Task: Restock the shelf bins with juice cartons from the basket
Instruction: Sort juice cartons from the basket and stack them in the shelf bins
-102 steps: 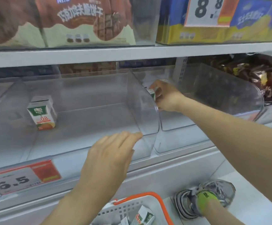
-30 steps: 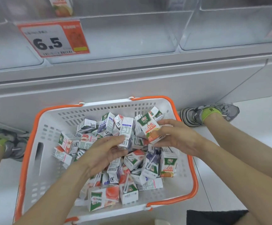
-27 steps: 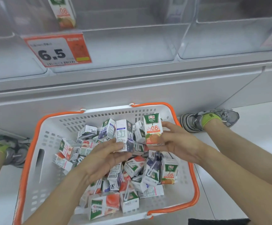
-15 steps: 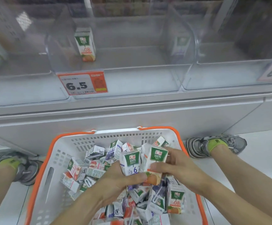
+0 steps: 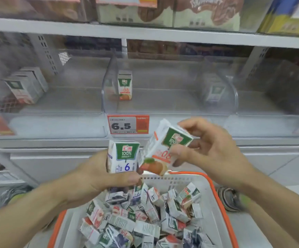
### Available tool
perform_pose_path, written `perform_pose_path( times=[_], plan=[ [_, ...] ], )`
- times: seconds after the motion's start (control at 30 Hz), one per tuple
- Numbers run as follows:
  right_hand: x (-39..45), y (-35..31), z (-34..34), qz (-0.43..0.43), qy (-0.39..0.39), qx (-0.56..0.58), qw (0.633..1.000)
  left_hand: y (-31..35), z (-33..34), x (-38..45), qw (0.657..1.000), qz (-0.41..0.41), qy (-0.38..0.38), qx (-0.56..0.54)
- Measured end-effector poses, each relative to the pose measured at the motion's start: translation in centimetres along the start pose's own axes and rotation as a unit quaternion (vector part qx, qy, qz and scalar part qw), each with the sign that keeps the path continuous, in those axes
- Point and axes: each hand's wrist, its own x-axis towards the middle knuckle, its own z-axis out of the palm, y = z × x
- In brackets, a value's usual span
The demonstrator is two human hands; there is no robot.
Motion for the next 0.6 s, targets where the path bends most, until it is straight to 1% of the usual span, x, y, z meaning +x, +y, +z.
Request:
perform_pose_path(
  times=[0.03,0.1,0.2,0.23,0.3,0.37,0.43,0.53,0.6],
  plan=[
    [1.5,-0.9,0.3,-0.042,0.03,-0.018,0.999,-0.1,-1.4,-0.2,0.999,0.006,0.035,-0.019],
    [4.8,-2.3,0.8,-0.107,0.072,-0.069,0.989,-0.5,-3.9,-0.5,0.991,-0.005,0.092,-0.096],
    [11.1,-3.0,1.3,-0.134,0.098,-0.187,0.968,-0.3,-5.9,-0.6,0.978,-0.021,0.106,-0.18],
    [13.2,-2.9,1.6,-0.126,0.1,-0.242,0.957,-0.4,-6.3,-0.5,0.976,-0.02,0.109,-0.186],
    [17.6,-2.1,2.7,-0.074,0.096,-0.338,0.933,-0.7,-6.7,-0.4,0.978,-0.005,0.112,-0.176],
    [21.3,-0.5,3.8,0.001,0.063,-0.357,0.932,-0.9,-7.1,-0.4,0.982,0.011,0.112,-0.153],
    [24.1,1.5,5.0,0.053,0.04,-0.364,0.929,-1.0,-7.4,-0.5,0.986,0.026,0.098,-0.13],
    [26.4,3.6,6.7,0.061,0.054,-0.408,0.909,-0.8,-7.7,-0.6,0.982,0.051,0.063,-0.17],
    [27.0,4.2,7.2,0.052,0.076,-0.408,0.908,-0.4,-7.8,-0.5,0.977,0.063,0.046,-0.201]
  ],
)
